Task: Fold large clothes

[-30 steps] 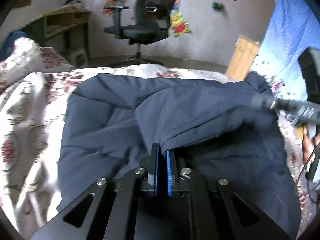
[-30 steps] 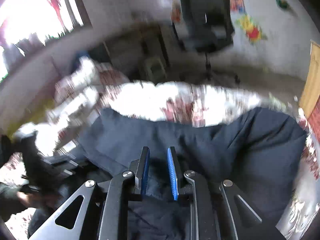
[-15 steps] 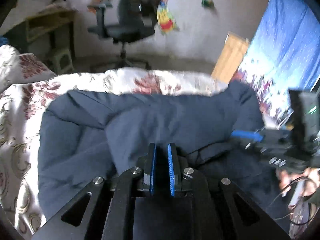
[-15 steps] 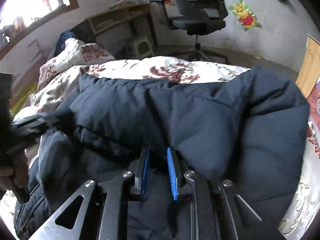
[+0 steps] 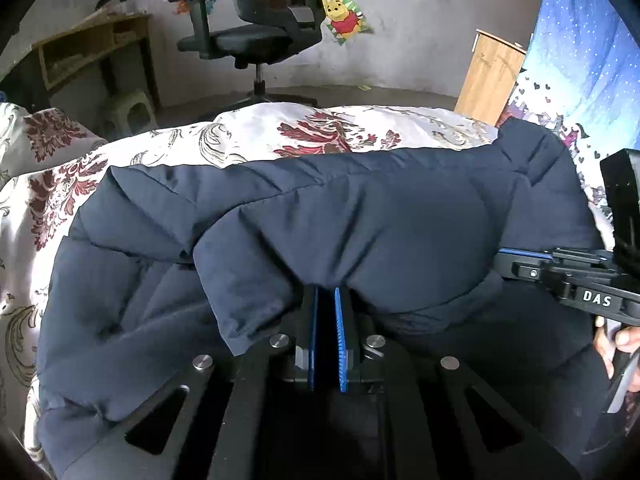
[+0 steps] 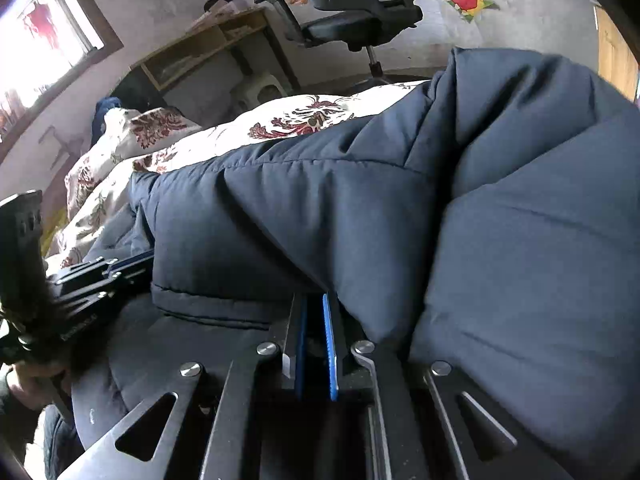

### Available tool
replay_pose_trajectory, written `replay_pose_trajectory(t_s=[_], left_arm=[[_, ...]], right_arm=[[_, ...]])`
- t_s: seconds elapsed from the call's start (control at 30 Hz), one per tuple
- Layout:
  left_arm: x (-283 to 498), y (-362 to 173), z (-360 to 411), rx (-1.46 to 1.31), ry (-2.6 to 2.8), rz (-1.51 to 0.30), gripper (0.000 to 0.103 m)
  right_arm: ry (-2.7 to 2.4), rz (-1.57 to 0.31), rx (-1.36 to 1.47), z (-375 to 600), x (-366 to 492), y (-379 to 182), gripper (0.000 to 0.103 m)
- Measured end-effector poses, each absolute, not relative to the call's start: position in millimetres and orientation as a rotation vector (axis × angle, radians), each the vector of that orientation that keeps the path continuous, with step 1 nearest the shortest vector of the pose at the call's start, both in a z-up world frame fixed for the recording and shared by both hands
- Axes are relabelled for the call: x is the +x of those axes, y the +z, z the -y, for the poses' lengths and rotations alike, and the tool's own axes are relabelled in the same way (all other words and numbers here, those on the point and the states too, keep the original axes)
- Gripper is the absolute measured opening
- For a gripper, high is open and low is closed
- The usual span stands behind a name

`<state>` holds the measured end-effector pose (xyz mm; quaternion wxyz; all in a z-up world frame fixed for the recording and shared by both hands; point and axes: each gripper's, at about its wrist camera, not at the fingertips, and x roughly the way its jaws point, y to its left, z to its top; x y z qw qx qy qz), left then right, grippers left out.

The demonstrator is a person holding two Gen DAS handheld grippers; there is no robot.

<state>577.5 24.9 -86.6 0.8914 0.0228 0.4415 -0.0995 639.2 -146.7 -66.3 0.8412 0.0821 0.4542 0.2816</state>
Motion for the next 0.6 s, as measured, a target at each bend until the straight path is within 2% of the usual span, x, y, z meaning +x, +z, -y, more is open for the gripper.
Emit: replay_pose_trajectory(t_s=[0.17, 0.23, 0.4, 0.5, 0.6], left_arm=[[563, -82, -32, 0.016, -0.235, -0.851, 0.007], [553, -72, -39, -0.02, -0.257, -0.809, 0.007], [541, -36, -53, -0.108, -0.289, -0.627, 0.008], [561, -26, -49, -0.148, -0.311, -0.635, 0.008], [580, -30, -40, -0.171, -0.407, -0.713, 0.008]], right_arm=[[0.585, -0.926, 0.129, 147, 630, -62, 0.007], [0.585, -0.915, 0.114, 145, 623, -53, 0.01], [0.568, -0.657, -0.037, 149, 598, 1, 0.012], [0.513, -0.612, 0.011, 152, 623, 14, 0.013], [0.453, -0.649, 0.059, 155, 655, 5, 0.013]])
